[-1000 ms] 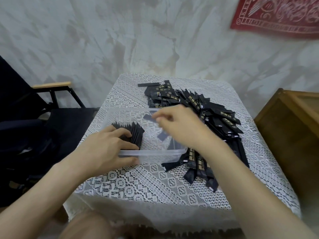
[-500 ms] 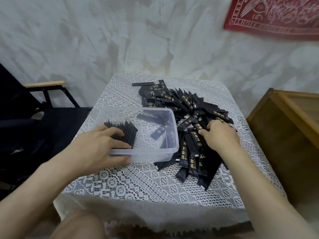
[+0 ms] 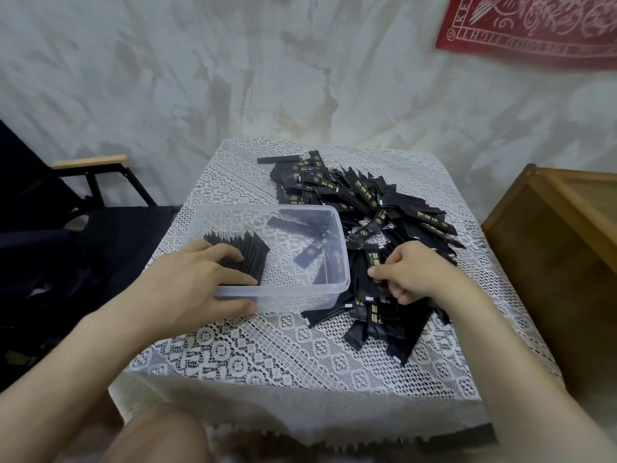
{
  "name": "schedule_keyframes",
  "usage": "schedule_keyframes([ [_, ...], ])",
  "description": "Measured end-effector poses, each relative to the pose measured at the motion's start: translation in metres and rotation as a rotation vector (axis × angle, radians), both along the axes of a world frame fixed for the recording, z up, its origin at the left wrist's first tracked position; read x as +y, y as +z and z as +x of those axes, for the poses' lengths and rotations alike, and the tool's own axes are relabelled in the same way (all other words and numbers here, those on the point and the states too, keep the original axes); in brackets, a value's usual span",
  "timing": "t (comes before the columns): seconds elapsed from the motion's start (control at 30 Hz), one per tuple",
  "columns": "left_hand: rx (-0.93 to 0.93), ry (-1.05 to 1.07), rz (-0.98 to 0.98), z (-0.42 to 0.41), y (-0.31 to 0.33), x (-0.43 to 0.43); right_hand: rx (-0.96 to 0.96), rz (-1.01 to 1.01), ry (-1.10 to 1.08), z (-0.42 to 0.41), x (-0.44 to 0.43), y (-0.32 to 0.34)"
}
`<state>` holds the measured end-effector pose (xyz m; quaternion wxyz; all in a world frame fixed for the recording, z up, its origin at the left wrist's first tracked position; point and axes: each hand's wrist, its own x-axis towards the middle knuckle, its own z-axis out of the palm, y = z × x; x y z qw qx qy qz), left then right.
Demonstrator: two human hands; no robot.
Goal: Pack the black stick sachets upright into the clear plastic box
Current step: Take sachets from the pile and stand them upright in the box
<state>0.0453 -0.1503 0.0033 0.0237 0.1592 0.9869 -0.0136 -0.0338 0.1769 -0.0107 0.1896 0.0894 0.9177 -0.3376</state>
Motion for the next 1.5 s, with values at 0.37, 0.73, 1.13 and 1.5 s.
schedule_keyframes([
  [0.37, -0.002, 0.013, 0.034, 0.001, -0.001, -0.001, 0.14, -0.035, -0.047, 0.002, -0.005, -0.003],
  [0.73, -0.045, 0.026, 0.009, 0.003, 0.002, 0.001, 0.035, -0.066, -0.043, 0.012, -0.013, -0.008],
  [1.13, -0.061, 0.033, -0.005, 0.002, 0.004, 0.001, 0.05, 0.02, 0.013, 0.002, -0.023, -0.004],
  [1.5, -0.056, 0.032, 0.008, 0.002, 0.004, 0.001, 0.11, 0.026, 0.033, 0.0, -0.024, -0.012],
])
